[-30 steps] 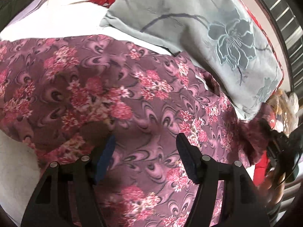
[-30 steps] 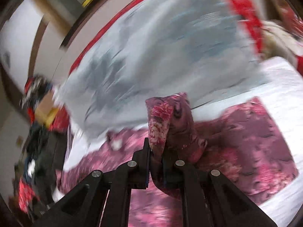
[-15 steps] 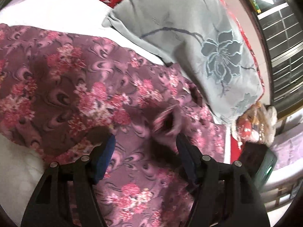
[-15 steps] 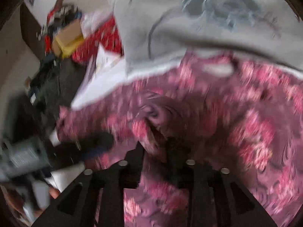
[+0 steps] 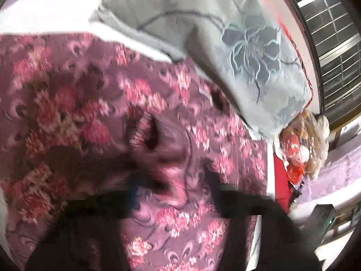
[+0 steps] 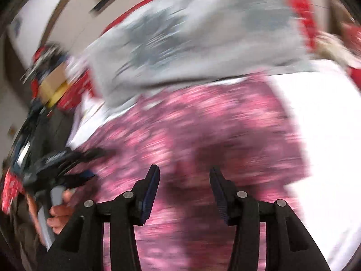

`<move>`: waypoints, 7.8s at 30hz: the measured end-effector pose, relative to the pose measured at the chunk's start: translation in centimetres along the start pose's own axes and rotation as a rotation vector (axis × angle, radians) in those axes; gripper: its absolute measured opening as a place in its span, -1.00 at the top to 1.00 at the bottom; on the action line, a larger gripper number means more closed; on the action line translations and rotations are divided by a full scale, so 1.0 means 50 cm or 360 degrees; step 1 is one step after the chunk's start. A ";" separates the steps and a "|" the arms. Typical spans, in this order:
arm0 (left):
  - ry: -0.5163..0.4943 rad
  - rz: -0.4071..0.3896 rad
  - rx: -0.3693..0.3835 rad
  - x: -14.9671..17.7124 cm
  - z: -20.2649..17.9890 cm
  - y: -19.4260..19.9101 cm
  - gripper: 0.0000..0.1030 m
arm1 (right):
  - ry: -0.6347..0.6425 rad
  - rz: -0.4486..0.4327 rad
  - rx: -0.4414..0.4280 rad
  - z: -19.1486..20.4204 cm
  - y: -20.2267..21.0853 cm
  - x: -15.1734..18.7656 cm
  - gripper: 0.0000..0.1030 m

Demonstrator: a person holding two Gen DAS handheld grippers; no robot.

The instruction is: Fold small clothes

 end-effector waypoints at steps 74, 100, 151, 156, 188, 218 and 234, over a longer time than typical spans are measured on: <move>0.0629 -0.0145 -0.0945 -0.279 0.723 0.233 0.88 | 0.0671 0.0133 0.0035 0.310 -0.357 0.095 0.00; -0.0142 -0.0161 -0.0401 -0.169 -0.001 0.183 0.88 | 0.0560 0.0030 0.0467 0.048 -0.134 0.018 -0.25; 0.0378 -0.0062 -0.0116 0.029 0.161 0.045 -0.18 | -0.0326 -0.0155 -0.0366 0.056 -0.146 -0.067 0.76; 0.0356 -0.0056 -0.0137 0.033 0.158 0.039 -0.18 | -0.0445 -0.0150 -0.0240 -0.056 -0.093 -0.018 0.76; 0.0050 -0.0082 -0.0428 0.045 0.136 0.017 -0.17 | -0.0278 0.0007 0.0066 -0.163 -0.086 -0.020 0.77; 0.0065 0.0706 -0.0179 0.520 0.305 0.279 -0.18 | -0.0595 0.0586 -0.0372 -0.201 0.309 0.537 0.02; 0.0106 0.0554 0.0054 0.485 0.245 0.340 0.95 | -0.0253 0.0455 -0.0677 -0.057 0.336 0.454 0.92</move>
Point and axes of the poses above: each gripper's, at about its wrist camera, not at the fingertips, and y roughly against the way its jaws point, z to its left, x to its underside, the point moved 9 cm from there along -y, roughly the way its jaws point, and after that the axes turned 11 degrees about -x, right-handed, at the moved point
